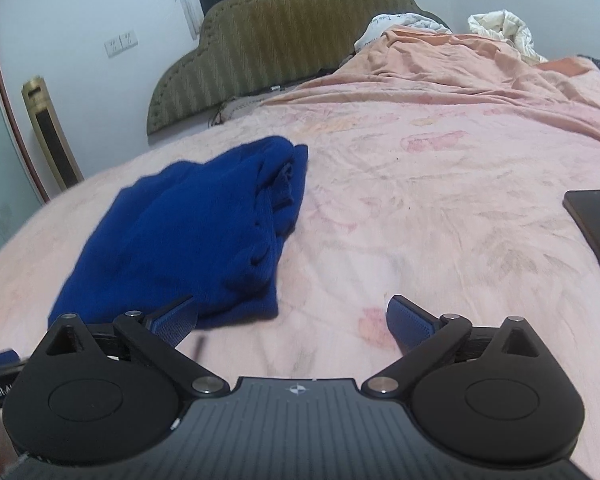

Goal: Fold small clothes

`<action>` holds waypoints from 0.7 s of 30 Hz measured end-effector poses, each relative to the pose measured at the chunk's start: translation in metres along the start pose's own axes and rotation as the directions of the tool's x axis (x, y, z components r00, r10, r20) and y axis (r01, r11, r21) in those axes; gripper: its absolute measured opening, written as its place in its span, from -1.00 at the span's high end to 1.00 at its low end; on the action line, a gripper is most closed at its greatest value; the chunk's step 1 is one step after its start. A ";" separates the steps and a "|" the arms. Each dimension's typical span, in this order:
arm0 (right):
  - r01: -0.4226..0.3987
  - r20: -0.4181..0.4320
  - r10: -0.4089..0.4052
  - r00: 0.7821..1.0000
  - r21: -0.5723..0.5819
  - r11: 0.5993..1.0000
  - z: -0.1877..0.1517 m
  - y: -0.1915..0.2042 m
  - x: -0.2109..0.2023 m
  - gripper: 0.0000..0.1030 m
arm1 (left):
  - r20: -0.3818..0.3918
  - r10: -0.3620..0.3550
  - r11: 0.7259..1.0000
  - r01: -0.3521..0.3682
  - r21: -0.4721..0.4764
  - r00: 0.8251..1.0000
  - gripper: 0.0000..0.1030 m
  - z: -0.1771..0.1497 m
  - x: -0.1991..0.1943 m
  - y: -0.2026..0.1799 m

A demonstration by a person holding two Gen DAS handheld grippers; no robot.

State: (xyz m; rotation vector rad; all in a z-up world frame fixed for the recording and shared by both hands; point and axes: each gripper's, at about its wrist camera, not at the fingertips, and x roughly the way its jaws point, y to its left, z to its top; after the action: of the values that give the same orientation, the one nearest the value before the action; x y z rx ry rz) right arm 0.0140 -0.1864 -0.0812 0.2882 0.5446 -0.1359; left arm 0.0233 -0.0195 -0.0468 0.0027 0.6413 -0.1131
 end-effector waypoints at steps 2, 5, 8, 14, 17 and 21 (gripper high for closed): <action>0.019 -0.014 -0.020 1.000 -0.035 0.999 -0.003 0.007 -0.001 -1.00 | 0.000 0.005 1.000 -0.005 -0.006 1.000 -0.92 -0.001 0.000 0.001; 0.033 -0.024 -0.036 0.999 -0.088 0.996 -0.007 0.017 -0.002 -1.00 | -0.012 0.015 1.000 -0.016 -0.015 1.000 -0.99 -0.002 0.001 0.003; 0.037 -0.028 -0.040 0.999 -0.106 0.994 -0.009 0.020 -0.004 -1.00 | -0.018 0.019 1.000 -0.019 -0.014 1.000 -1.00 -0.002 0.003 0.003; 0.049 -0.033 -0.053 0.998 -0.109 0.993 -0.010 0.021 -0.004 -1.00 | -0.029 0.035 0.999 -0.035 0.011 0.999 -1.00 -0.003 0.005 -0.001; 0.075 -0.046 -0.082 0.996 -0.150 0.986 -0.011 0.028 -0.001 -1.00 | -0.029 0.033 0.999 -0.033 0.009 0.999 -1.00 -0.003 0.005 -0.001; 0.097 -0.054 -0.108 0.993 -0.184 0.978 -0.012 0.033 0.002 -1.00 | -0.029 0.033 0.999 -0.033 0.009 0.999 -1.00 -0.003 0.005 -0.001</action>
State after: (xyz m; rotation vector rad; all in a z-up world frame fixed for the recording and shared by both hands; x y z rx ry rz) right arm 0.0165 -0.1518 -0.0849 0.0875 0.6313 -0.1766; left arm 0.0252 -0.0207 -0.0518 0.0238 0.6696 -0.0839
